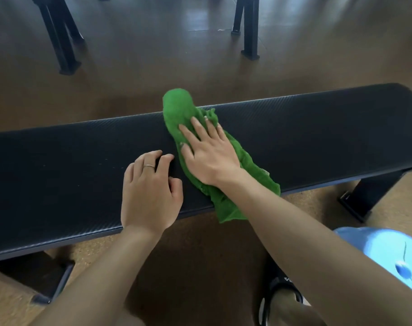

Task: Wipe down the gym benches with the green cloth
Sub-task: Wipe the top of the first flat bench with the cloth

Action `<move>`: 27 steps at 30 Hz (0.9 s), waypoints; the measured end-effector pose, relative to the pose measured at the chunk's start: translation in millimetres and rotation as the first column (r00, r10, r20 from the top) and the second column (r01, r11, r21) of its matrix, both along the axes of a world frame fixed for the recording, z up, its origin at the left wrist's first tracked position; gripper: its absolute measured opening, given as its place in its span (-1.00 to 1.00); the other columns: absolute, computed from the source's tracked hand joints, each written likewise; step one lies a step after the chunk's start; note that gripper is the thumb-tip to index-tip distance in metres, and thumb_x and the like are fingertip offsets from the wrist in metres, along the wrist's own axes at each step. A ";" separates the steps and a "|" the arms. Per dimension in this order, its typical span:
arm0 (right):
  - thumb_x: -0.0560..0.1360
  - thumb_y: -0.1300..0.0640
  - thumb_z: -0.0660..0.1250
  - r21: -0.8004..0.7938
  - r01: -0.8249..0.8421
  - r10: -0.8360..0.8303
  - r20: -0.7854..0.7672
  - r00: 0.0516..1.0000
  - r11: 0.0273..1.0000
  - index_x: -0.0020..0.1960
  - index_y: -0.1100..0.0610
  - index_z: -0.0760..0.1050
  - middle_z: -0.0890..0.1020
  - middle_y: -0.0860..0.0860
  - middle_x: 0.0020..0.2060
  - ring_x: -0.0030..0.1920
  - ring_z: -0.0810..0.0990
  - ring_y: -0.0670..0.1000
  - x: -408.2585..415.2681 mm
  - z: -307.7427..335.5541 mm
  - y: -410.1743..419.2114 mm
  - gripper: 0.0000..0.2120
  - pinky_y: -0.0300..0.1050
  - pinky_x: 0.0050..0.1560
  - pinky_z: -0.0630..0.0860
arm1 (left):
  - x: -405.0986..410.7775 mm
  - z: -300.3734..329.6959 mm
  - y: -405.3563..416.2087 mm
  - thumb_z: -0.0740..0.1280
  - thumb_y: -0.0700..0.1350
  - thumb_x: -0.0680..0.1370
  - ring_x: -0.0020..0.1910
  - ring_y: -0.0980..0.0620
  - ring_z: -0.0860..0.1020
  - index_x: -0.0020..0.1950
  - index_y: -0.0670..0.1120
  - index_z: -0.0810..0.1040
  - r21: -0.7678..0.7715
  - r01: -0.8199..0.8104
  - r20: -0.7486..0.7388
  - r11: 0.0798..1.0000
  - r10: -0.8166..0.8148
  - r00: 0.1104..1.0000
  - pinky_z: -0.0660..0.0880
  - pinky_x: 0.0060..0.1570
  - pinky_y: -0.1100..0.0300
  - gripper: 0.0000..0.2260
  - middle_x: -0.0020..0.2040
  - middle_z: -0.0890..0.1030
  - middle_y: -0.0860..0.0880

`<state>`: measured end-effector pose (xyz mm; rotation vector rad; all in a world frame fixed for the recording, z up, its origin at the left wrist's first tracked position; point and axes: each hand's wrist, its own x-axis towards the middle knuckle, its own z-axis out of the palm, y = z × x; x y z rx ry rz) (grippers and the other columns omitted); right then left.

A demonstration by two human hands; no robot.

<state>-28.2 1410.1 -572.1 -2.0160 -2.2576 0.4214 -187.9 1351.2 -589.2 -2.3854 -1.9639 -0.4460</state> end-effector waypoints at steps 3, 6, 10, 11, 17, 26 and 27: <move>0.70 -0.17 -0.12 0.011 -0.082 0.081 0.027 0.996 0.997 0.68 -0.19 -0.04 -0.06 -0.08 0.68 0.67 -0.18 0.00 22.7 -0.7 -13.5 -0.45 0.08 0.64 -0.24 | -1.6 0.1 -0.7 0.10 -0.02 0.57 0.41 -0.13 0.43 0.41 -0.09 0.53 -0.003 -0.003 0.009 1.000 0.003 1.000 0.32 0.47 -0.10 -0.54 0.39 0.52 -0.10; 0.71 -0.16 -0.10 -0.001 0.106 -0.105 0.102 0.989 0.994 0.68 -0.17 -0.03 -0.07 -0.08 0.69 0.67 -0.15 -0.01 85.2 0.2 3.2 -0.45 0.05 0.64 -0.20 | -1.6 -0.4 0.2 0.07 -0.01 0.58 0.41 -0.13 0.44 0.39 -0.08 0.54 0.002 -0.004 0.032 1.000 0.003 0.999 0.33 0.48 -0.11 -0.54 0.38 0.53 -0.10; 0.70 -0.17 -0.14 -0.034 0.425 -0.420 0.098 0.902 0.905 0.69 -0.10 -0.06 -0.08 0.01 0.69 0.67 -0.16 0.08 117.2 -1.0 24.9 -0.42 0.13 0.64 -0.22 | 0.9 -1.3 0.2 0.05 0.01 0.58 0.39 -0.15 0.46 0.38 -0.08 0.53 0.021 -0.006 0.007 1.000 0.006 1.000 0.36 0.45 -0.12 -0.53 0.36 0.54 -0.12; 0.69 -0.17 -0.15 -0.026 0.425 -0.421 0.094 0.902 0.905 0.70 -0.08 -0.07 -0.08 0.02 0.69 0.67 -0.16 0.11 101.2 -2.7 27.8 -0.41 0.14 0.63 -0.22 | 1.3 -1.6 0.6 0.05 0.01 0.58 0.39 -0.16 0.46 0.38 -0.08 0.53 0.022 -0.008 0.003 1.000 0.008 1.000 0.36 0.45 -0.13 -0.54 0.36 0.54 -0.12; 0.70 -0.17 -0.17 0.011 0.034 -0.034 0.012 0.999 0.999 0.69 -0.13 -0.08 -0.09 -0.03 0.69 0.67 -0.19 0.08 3.6 -1.2 3.0 -0.43 0.13 0.63 -0.24 | 2.0 -0.1 -1.1 0.09 -0.02 0.57 0.40 -0.15 0.43 0.40 -0.10 0.52 0.000 -0.016 -0.016 1.000 0.016 1.000 0.33 0.45 -0.11 -0.54 0.38 0.53 -0.12; 0.70 -0.16 -0.12 -0.029 0.255 -0.250 0.113 0.962 0.967 0.69 -0.15 -0.05 -0.08 -0.04 0.69 0.67 -0.15 0.02 114.9 -3.2 24.1 -0.44 0.09 0.64 -0.19 | -0.4 3.1 0.2 0.03 0.03 0.57 0.39 -0.14 0.46 0.38 -0.07 0.54 -0.003 -0.005 0.044 1.000 0.005 0.999 0.34 0.47 -0.10 -0.52 0.37 0.54 -0.10; 0.70 -0.16 -0.13 -0.033 0.306 -0.301 0.106 0.948 0.951 0.69 -0.14 -0.07 -0.08 -0.03 0.69 0.67 -0.16 0.05 112.2 -3.9 26.1 -0.43 0.10 0.64 -0.20 | -0.4 3.0 0.1 0.03 0.03 0.57 0.39 -0.14 0.46 0.38 -0.07 0.54 -0.004 -0.007 0.049 1.000 0.007 0.999 0.35 0.46 -0.10 -0.52 0.36 0.55 -0.10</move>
